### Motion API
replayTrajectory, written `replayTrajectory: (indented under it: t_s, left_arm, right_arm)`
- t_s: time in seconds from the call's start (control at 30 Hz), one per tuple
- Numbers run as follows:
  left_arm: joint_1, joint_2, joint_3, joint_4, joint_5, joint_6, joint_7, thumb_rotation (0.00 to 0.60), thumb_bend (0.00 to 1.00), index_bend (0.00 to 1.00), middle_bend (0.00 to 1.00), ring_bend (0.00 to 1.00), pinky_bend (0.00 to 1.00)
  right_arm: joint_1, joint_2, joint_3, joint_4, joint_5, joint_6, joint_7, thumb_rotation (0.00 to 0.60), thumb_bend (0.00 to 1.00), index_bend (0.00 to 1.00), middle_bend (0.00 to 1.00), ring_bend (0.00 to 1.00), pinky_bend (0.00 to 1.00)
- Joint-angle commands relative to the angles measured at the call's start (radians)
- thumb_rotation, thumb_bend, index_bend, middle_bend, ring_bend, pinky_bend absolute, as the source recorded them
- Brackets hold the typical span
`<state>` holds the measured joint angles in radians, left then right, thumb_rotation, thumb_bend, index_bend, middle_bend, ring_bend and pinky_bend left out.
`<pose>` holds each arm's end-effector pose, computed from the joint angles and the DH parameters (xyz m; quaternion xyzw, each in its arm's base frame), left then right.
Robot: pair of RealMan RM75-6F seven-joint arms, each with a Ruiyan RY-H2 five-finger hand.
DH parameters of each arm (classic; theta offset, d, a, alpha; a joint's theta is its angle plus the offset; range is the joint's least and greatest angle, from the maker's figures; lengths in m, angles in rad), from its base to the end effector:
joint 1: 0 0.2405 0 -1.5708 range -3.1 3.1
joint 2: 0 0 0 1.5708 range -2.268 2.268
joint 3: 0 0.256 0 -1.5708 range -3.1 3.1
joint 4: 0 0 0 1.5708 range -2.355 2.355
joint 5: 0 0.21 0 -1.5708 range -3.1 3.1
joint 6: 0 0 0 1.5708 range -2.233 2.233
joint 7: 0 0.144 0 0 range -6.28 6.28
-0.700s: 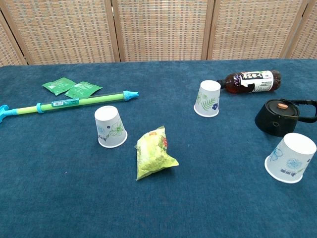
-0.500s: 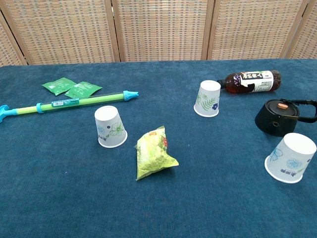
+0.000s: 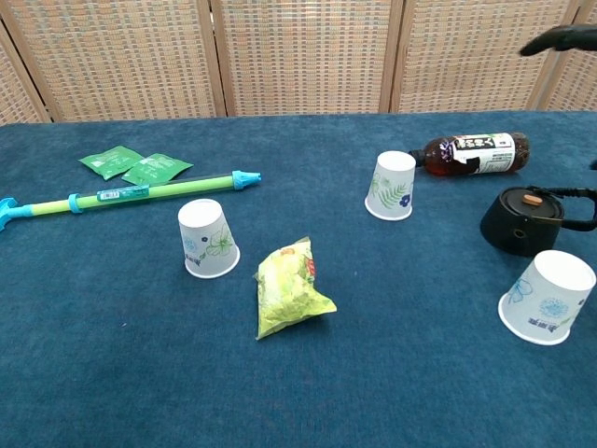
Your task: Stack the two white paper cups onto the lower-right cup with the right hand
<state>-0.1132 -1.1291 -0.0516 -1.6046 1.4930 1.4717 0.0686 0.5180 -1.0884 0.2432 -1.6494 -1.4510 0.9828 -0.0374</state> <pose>-0.3078 0.1902 0.1554 -0.6116 -0.3644 -0.3743 0.5942 -0.2007 -0.3277 0.1313 0.7300 -0.3275 0.3955 0.4511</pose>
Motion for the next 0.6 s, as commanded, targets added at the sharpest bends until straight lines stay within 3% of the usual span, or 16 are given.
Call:
replayTrajectory:
  t_s: [0.03,0.13,0.3,0.6]
  left_arm:
    - [-0.007,-0.005,-0.016,0.005,-0.039,-0.021,0.014,0.600,0.00,0.00,0.00,0.00,0.00]
    - [-0.012,-0.009,-0.027,0.003,-0.068,-0.033,0.029,0.600,0.00,0.00,0.00,0.00,0.00]
    - [-0.014,-0.024,-0.041,0.011,-0.107,-0.034,0.070,0.600,0.00,0.00,0.00,0.00,0.00]
    - [-0.018,-0.027,-0.046,0.016,-0.128,-0.047,0.074,0.600,0.00,0.00,0.00,0.00,0.00]
  right_arm:
    - [0.203,-0.098,0.069,0.100,0.152,-0.234,0.004,0.600,0.01,0.08,0.10,0.04,0.08]
    - [0.308,-0.215,0.080,0.234,0.251,-0.326,-0.048,0.600,0.09,0.09,0.14,0.08,0.13]
    - [0.390,-0.332,0.065,0.369,0.322,-0.347,-0.133,0.600,0.26,0.14,0.23,0.19,0.21]
    - [0.445,-0.413,0.030,0.464,0.430,-0.389,-0.187,0.600,0.29,0.22,0.29,0.26,0.27]
